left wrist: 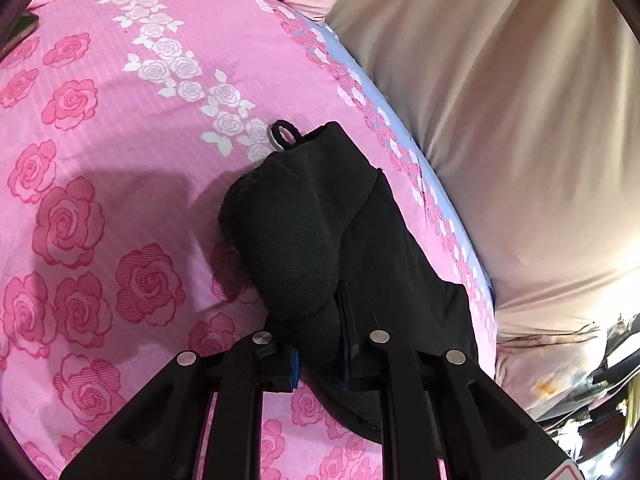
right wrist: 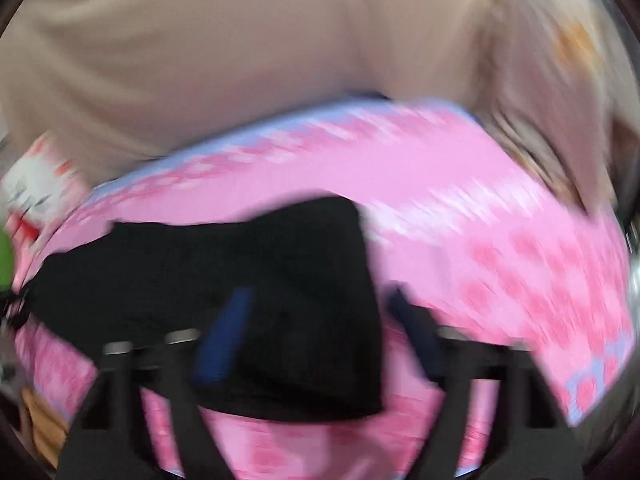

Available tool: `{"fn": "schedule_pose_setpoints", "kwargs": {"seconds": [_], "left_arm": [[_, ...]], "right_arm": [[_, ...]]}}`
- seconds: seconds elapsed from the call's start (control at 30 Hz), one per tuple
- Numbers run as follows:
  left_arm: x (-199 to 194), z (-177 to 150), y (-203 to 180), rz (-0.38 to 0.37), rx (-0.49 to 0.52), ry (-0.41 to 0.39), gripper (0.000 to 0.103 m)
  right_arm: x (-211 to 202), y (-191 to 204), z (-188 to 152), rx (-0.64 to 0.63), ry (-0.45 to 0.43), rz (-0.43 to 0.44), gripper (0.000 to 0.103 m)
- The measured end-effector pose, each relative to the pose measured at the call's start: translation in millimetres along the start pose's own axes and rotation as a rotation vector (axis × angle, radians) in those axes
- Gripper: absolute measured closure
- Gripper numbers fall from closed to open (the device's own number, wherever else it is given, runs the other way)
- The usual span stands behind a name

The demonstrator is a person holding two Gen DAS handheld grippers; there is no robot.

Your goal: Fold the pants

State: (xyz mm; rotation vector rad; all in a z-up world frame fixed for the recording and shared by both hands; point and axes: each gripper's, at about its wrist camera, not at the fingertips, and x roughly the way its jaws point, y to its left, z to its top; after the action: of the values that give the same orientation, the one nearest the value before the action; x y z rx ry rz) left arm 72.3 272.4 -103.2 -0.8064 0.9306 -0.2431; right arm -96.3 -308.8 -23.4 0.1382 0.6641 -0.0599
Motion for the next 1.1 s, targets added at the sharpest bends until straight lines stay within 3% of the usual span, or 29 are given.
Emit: {"fn": "schedule_pose_setpoints", "kwargs": {"seconds": [0.1,0.17,0.27,0.3,0.37,0.43,0.53,0.6,0.7,0.77,0.83,0.93,1.0,1.1], "left_arm": [[1,-3,-4,0.007,-0.004,-0.010,0.090],[1,-1,-1,-0.008,-0.020,-0.005,0.090],[-5,-5,1,-0.015,-0.016,0.007,0.089],[-5,-3,1,-0.017,-0.012,0.009,0.089],[-6,-2,2,-0.027,-0.004,0.012,0.089],[-5,0,3,-0.035,-0.001,0.014,0.089],[-2,1,3,-0.044,-0.002,0.013,0.089],[0,2,6,-0.054,-0.012,0.017,0.089],[2,3,9,-0.069,-0.026,0.022,0.089],[2,3,8,-0.065,-0.026,0.028,0.089],[1,4,6,-0.062,-0.024,0.030,0.089],[-9,6,-16,-0.032,0.051,-0.009,0.094],[-27,1,-56,-0.023,0.162,-0.061,0.095],[-55,-18,-140,-0.096,0.354,-0.095,0.095]], "right_arm": [[36,54,-7,-0.161,0.092,0.075,0.013],[65,71,-17,-0.223,0.151,0.057,0.014],[91,70,-19,-0.201,0.187,0.002,0.046],[89,64,-16,-0.169,0.181,0.021,0.076],[78,53,6,-0.060,0.161,0.081,0.081],[54,57,29,-0.006,0.078,0.149,0.081],[32,84,51,-0.029,0.007,0.264,0.081],[48,107,44,-0.063,0.060,0.320,0.073],[116,137,4,-0.145,0.279,0.309,0.066],[113,137,-6,-0.143,0.235,0.304,0.063],[96,125,1,-0.105,0.215,0.327,0.061],[62,81,15,-0.003,0.121,0.303,0.050],[36,43,21,0.071,0.060,0.258,0.044],[8,5,15,0.157,0.003,0.183,0.041]]}}
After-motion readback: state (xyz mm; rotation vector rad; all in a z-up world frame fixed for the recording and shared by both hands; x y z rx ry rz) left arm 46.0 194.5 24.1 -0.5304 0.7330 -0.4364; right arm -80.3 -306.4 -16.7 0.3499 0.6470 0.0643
